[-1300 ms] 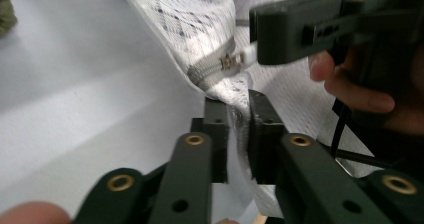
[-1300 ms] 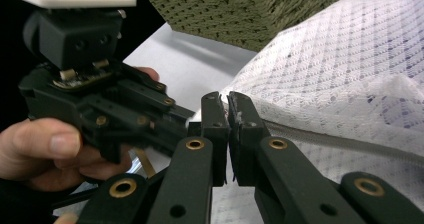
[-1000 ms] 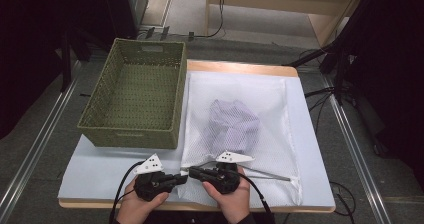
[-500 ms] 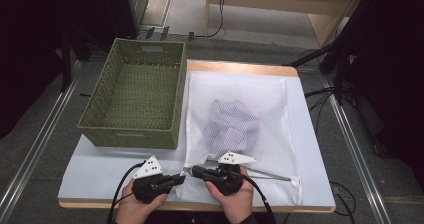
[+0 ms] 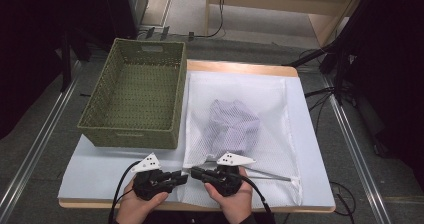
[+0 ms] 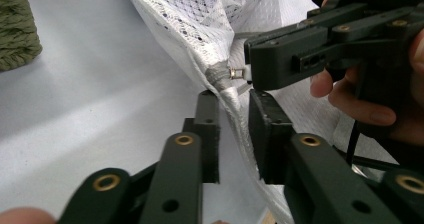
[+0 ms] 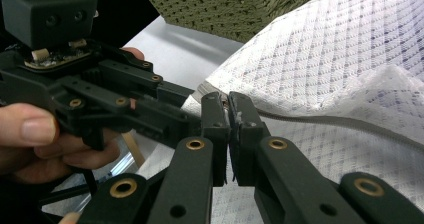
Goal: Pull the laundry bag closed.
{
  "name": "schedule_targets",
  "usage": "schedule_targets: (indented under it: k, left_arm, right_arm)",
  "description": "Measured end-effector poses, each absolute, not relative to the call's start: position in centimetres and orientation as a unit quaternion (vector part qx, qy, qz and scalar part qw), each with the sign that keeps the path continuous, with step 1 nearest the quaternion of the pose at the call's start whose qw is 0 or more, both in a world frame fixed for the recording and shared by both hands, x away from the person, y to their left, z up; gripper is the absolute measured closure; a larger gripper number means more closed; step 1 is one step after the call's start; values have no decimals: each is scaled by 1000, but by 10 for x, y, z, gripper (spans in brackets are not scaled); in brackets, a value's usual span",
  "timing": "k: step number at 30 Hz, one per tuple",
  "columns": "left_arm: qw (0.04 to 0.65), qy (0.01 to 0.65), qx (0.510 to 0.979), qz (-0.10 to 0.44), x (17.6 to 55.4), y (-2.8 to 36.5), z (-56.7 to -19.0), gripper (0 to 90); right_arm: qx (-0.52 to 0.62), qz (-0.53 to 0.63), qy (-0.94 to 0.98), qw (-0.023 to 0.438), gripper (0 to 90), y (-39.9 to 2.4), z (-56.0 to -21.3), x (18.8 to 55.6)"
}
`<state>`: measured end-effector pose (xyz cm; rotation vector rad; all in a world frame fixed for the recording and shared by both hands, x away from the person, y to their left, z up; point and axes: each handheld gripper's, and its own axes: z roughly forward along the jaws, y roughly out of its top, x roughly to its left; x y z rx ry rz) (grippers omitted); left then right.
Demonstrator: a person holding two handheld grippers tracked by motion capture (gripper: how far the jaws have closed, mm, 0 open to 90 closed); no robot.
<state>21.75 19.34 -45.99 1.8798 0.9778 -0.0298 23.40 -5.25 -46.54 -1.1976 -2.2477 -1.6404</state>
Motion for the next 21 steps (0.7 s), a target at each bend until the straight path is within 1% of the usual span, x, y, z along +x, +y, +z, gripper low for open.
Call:
schedule_targets:
  k: [2,4,5,15,21]
  left_arm:
    - [491,404,771,-15,218,194,-460,821]
    - [491,403,772,-14,218,194,-461,883]
    - [490,403,773,-10,217,194,-461,889]
    - [498,413,763,3,215,195,-460,900]
    - [501,415,759,7,215,199,-460,900]
  right_arm:
    - [-393,-540,-742,54,881,-52,-465,234]
    - [-393,-541,-742,52,881,-52,-465,234]
    - [-392,-540,-743,51,881,-52,-465,233]
    - [-399,-529,-749,23,883,-53,-466,232]
    - [-418,-526,-740,27,882,-66,-471,233]
